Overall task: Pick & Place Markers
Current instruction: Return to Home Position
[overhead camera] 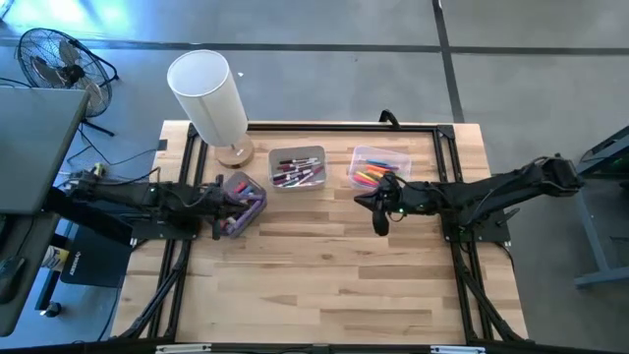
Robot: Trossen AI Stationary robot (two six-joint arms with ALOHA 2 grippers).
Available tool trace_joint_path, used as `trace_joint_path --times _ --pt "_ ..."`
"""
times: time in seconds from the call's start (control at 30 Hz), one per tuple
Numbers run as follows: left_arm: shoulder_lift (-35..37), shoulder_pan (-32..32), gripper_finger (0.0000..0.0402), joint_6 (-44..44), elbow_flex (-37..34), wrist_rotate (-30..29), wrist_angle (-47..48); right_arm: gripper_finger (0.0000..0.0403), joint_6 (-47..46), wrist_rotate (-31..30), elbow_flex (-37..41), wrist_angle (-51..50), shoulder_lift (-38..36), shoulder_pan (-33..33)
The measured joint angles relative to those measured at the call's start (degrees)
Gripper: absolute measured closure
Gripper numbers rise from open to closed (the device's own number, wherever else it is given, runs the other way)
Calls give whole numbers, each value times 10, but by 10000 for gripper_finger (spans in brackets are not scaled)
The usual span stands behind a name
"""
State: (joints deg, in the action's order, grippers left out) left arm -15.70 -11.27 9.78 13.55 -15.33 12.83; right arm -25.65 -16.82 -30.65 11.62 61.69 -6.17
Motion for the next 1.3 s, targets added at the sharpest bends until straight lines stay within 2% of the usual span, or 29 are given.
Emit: trace_joint_path --times 0.17,0.23,0.3,0.5,0.83,0.93,1.03,1.13,1.3 --pt "118 0 401 -32 -50 41 -6 402 0 0 -1 1 0 1" --pt "158 0 401 -60 -72 64 -41 402 -1 0 -1 1 0 1" --pt "154 1 401 -83 -91 81 -101 401 -3 0 -1 1 0 1" --pt "145 21 401 -77 -126 100 -150 401 -15 -2 -1 2 0 3" --pt "149 92 401 -64 -127 151 -134 402 -9 9 -1 -5 0 2" --pt "147 99 401 -50 -127 153 -137 402 12 -5 6 -12 0 -8" --pt "147 98 401 -50 -128 152 -135 402 20 -31 31 -10 0 -33" --pt "147 98 401 -50 -128 152 -135 403 21 -49 79 33 -2 -58" --pt "147 98 401 -50 -128 152 -135 403 31 -15 175 171 -30 -71"
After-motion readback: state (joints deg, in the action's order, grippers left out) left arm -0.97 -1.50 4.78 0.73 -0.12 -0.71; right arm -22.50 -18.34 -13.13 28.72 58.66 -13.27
